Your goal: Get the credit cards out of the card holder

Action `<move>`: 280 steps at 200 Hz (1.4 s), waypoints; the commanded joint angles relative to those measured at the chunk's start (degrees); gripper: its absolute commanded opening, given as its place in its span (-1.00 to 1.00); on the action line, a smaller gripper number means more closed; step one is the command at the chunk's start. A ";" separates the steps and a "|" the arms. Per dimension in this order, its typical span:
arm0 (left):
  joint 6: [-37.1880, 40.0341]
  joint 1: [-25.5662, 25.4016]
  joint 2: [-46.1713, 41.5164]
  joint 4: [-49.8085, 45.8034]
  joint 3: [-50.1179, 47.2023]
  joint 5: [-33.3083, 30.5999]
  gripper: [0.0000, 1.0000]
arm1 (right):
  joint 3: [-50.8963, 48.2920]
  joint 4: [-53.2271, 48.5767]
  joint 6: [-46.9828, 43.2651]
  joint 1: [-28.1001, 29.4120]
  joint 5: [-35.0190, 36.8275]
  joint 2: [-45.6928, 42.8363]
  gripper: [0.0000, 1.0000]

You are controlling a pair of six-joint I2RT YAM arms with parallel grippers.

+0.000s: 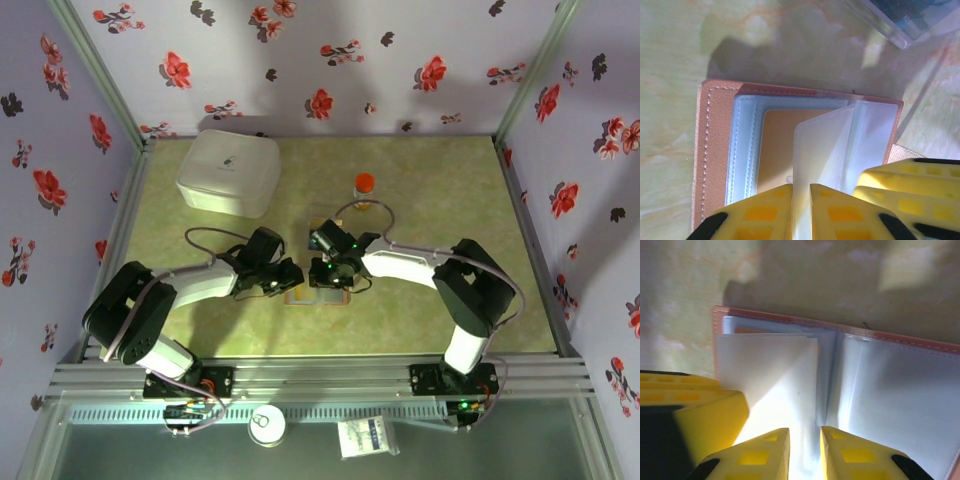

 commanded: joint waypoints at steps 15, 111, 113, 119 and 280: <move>-0.45 -1.16 -1.64 -3.72 3.30 -1.46 -0.73 | -1.45 -1.19 -1.42 -0.27 2.67 -4.49 -0.53; -0.53 -5.97 3.71 -8.03 12.02 -3.43 -0.63 | -8.34 -1.67 -2.63 -5.57 3.47 -15.40 -0.51; -0.57 -6.05 3.90 -8.05 12.27 -3.47 -0.62 | -8.55 -1.65 -2.64 -5.70 3.49 -15.75 -0.51; -0.51 -6.32 4.54 -8.27 12.86 -3.50 -0.61 | -9.01 -1.77 -2.76 -6.18 3.40 -16.54 -0.51; 2.76 -9.58 13.43 -12.26 22.36 -2.62 -0.26 | -15.58 -0.36 -0.80 -9.61 3.37 -24.01 -0.44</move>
